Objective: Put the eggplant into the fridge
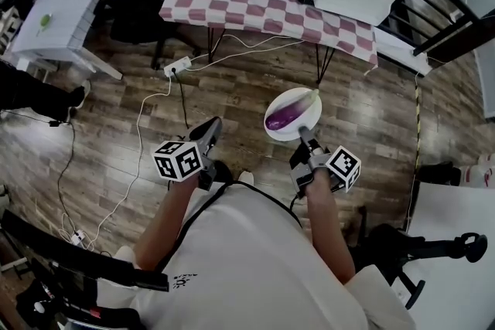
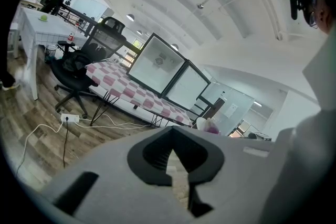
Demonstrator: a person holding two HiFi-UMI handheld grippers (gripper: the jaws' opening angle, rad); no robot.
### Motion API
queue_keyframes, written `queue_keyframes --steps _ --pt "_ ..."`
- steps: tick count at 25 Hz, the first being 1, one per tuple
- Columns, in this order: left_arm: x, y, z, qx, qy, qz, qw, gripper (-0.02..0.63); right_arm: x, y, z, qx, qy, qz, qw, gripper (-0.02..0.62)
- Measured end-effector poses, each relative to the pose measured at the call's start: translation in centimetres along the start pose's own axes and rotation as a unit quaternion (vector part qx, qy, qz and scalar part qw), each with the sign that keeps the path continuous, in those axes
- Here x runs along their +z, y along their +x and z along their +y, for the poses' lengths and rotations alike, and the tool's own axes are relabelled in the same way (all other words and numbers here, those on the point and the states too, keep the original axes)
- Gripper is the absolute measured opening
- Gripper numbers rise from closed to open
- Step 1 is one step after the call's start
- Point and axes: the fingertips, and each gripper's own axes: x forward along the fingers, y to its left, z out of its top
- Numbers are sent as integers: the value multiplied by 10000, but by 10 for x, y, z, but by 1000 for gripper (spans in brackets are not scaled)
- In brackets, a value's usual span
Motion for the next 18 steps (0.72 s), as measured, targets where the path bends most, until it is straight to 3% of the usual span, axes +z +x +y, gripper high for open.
queue_keyframes --steps 18 --pt "14 6 6 46 53 -84 9999 0 8 15 2 15 4 74 10000 26"
